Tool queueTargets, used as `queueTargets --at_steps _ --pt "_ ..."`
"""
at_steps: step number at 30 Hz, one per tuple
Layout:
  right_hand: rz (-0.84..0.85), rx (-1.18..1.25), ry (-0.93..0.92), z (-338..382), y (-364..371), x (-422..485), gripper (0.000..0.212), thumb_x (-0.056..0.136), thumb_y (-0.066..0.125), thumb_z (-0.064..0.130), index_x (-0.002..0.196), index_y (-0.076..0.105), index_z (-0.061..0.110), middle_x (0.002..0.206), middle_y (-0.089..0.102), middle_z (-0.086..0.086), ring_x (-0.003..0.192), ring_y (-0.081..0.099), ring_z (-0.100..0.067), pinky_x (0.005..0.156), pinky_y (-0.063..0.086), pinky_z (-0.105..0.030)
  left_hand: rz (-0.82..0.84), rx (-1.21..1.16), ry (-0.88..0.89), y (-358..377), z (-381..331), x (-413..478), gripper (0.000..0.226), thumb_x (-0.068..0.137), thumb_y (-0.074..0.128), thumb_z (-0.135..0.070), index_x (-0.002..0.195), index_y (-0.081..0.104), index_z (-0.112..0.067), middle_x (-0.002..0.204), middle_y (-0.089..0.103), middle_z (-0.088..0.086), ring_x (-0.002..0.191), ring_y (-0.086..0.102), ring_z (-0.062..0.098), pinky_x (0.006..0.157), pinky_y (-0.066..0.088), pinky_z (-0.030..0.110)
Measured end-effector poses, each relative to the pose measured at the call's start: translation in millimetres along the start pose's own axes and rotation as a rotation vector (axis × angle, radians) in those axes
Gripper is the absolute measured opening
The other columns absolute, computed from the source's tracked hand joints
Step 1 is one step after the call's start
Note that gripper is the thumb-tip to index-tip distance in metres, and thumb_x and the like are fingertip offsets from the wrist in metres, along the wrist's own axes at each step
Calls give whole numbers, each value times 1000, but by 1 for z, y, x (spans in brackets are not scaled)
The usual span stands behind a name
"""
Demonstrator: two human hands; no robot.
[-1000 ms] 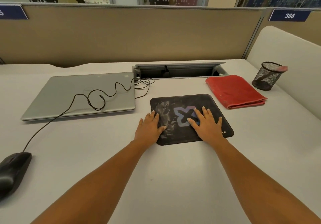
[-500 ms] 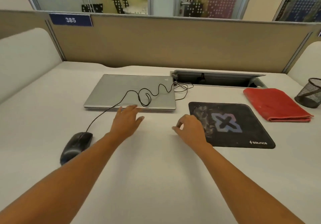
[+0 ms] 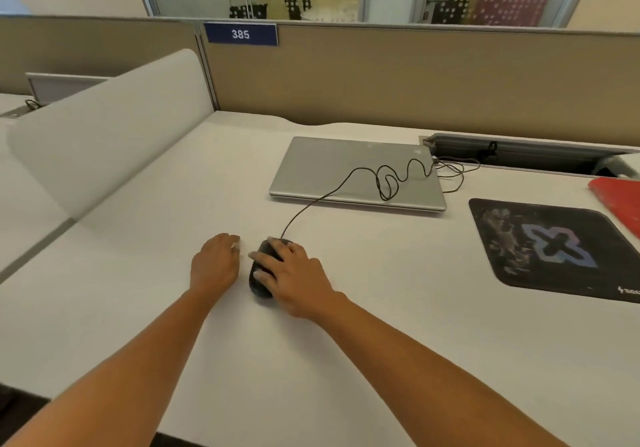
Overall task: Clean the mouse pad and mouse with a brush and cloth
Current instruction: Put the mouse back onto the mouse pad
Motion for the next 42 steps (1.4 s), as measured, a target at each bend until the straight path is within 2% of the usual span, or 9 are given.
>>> queueTargets --at_steps 3,5,8,11,13,20,29,37,42 --pt "53 -62 42 4 11 4 48 92 33 55 136 35 35 154 16 1 141 8 -29 106 18 -61 -8 45 33 3 -1 -1 37 99 33 -18 132 48 -11 140 44 8 130 39 25 101 33 40" --pt "-33 -96 82 -1 5 5 47 90 40 54 126 45 24 145 30 -4 135 21 -29 103 27 -56 9 65 22 8 -4 -2 39 99 31 -22 136 42 -14 146 36 7 136 31 23 107 25 43" --pt "-156 -95 190 -21 -9 0 33 90 51 35 113 50 11 128 39 -7 120 37 -28 90 40 -46 37 65 23 15 -16 -3 41 99 31 -28 138 38 -17 150 28 6 140 22 21 112 15 48" --pt "-236 -3 266 -50 -21 -10 19 85 50 11 104 50 10 119 41 -5 112 41 -26 80 39 -38 52 67 58 24 -33 -5 42 99 32 -31 139 36 -18 151 26 4 140 20 19 113 12 49" --pt "-301 41 308 -71 -30 -20 20 81 50 8 101 50 11 116 43 -4 107 43 -23 76 37 -35 61 72 89 31 -46 -6 43 99 32 -33 140 34 -19 151 25 3 141 19 17 113 11 50" --pt "-446 -140 411 -164 -85 -75 23 82 54 12 104 54 11 118 46 -4 107 45 -21 80 45 -37 111 39 163 57 -107 -4 47 97 34 -38 140 33 -20 152 23 2 142 16 17 113 7 53" --pt "-479 -97 739 -299 -160 -162 32 82 65 15 111 54 11 123 46 -10 113 45 -26 91 44 -38 165 56 268 98 -197 -21 51 97 31 -42 143 27 -21 154 18 1 143 11 16 113 6 53" --pt "-390 -104 770 -348 -161 -183 40 84 65 20 120 52 10 130 42 -10 119 43 -26 99 41 -39 136 96 272 122 -231 -33 53 97 24 -45 146 19 -22 156 12 0 144 6 17 114 4 53" --pt "-432 -22 743 -361 -154 -187 44 87 61 19 127 48 5 133 41 -12 121 42 -26 101 39 -36 111 117 274 125 -229 -33 53 97 22 -45 146 19 -24 156 12 -1 144 6 17 114 3 52"
Point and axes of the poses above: each hand's wrist, its own x-axis towards the middle knuckle, its own y-axis out of the palm, z = x × y, the point moved 3 cm from there along x, towards the middle knuckle
